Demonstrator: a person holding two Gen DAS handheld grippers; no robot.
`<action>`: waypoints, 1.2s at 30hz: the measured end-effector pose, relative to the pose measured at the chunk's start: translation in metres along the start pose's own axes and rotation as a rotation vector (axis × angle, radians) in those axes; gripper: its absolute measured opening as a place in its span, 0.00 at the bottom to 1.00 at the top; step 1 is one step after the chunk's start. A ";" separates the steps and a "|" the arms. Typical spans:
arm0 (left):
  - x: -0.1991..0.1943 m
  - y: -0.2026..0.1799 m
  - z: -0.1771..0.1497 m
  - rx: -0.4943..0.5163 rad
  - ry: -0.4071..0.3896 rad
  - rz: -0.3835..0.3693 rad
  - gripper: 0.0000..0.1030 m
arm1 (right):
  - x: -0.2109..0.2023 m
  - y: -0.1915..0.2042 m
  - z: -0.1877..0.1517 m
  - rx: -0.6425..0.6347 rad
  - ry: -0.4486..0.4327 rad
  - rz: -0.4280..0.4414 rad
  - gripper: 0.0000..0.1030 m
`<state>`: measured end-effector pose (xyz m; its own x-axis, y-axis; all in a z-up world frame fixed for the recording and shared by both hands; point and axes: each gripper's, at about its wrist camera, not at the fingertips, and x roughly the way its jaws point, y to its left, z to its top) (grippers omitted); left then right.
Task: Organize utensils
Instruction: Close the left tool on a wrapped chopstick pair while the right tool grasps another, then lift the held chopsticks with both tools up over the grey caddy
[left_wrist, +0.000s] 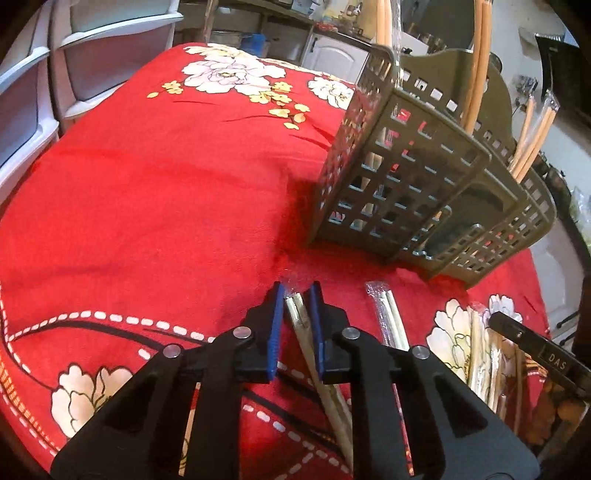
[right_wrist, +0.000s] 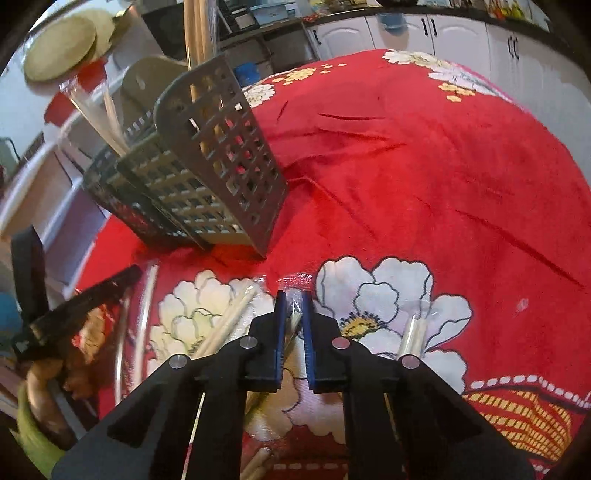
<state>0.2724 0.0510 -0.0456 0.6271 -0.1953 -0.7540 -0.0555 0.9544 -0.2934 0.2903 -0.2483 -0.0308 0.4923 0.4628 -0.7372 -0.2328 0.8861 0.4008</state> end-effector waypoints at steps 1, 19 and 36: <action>-0.002 0.001 -0.001 -0.007 -0.003 -0.008 0.06 | -0.002 0.001 0.000 0.001 -0.006 0.013 0.08; -0.078 -0.008 0.004 -0.006 -0.185 -0.083 0.02 | -0.062 0.053 0.002 -0.130 -0.152 0.102 0.06; -0.139 -0.017 0.010 0.013 -0.324 -0.136 0.02 | -0.103 0.094 0.000 -0.243 -0.251 0.163 0.05</action>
<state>0.1941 0.0640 0.0708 0.8423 -0.2409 -0.4823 0.0538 0.9277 -0.3694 0.2175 -0.2123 0.0825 0.6152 0.6039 -0.5067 -0.5023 0.7957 0.3384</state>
